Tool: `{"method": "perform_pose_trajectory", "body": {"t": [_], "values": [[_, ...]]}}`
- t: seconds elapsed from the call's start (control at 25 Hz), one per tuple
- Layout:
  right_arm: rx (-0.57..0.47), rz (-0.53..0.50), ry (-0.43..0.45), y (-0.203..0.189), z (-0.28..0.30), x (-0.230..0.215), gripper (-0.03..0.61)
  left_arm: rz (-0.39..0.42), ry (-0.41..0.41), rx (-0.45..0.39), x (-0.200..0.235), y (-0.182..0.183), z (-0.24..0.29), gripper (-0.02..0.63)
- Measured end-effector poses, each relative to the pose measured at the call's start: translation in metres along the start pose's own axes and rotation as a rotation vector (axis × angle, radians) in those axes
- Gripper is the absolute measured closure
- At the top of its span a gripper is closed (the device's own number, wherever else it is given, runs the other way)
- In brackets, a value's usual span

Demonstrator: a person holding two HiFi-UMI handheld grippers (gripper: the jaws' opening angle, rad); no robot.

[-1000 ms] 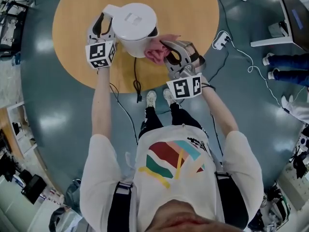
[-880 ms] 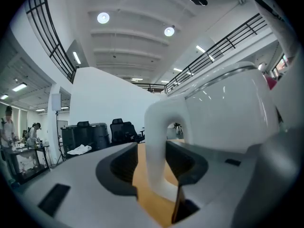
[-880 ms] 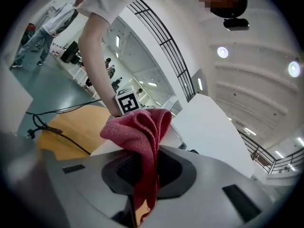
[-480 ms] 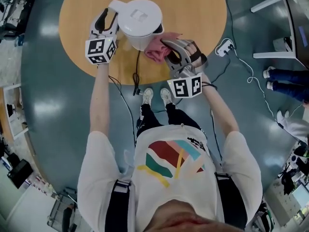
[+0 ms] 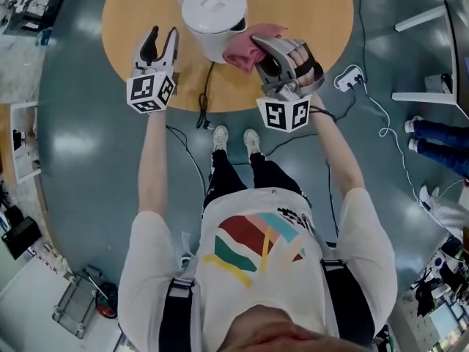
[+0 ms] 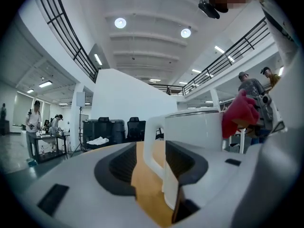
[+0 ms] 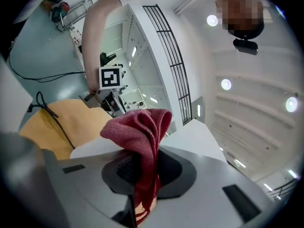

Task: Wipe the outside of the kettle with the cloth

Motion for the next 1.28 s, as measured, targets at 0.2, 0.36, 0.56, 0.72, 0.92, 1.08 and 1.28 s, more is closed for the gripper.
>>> {"method": "perform_pose_trajectory", "body": {"t": [0.2,0.36,0.56,0.72,0.92,1.08,1.28], "values": [[-0.011,0.003,-0.012,-0.005,0.003,0.011,0.532,0.003,0.005,0.046,-0.019,-0.015,-0.015,0.39],[-0.004,0.005,0.02,-0.015,0.01,0.035,0.531,-0.026,0.012,0.051,-0.026,-0.027,-0.026,0.39],[0.021,0.034,0.036,-0.031,0.011,0.058,0.531,-0.048,-0.014,-0.015,-0.044,-0.032,-0.027,0.39],[0.04,0.024,0.1,-0.035,0.012,0.086,0.532,-0.052,-0.032,-0.02,-0.041,-0.038,-0.026,0.39],[0.05,0.003,0.168,-0.064,0.005,0.114,0.531,-0.072,-0.03,-0.022,-0.044,-0.054,-0.014,0.39],[0.067,-0.013,0.258,-0.068,0.006,0.135,0.532,-0.033,-0.036,-0.02,-0.04,-0.052,-0.022,0.39],[0.108,-0.051,0.405,-0.074,0.006,0.157,0.531,-0.012,-0.062,-0.022,-0.04,-0.051,-0.017,0.39]]}}
Point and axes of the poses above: the fingertips, and each gripper's own axes: z forward along the fingers, x to its left, y out of its top, the point moved 8 cm from there along -z, backward along the fingers, and after that the axes turned 7 degrees about -y, right-handed, at the moved point
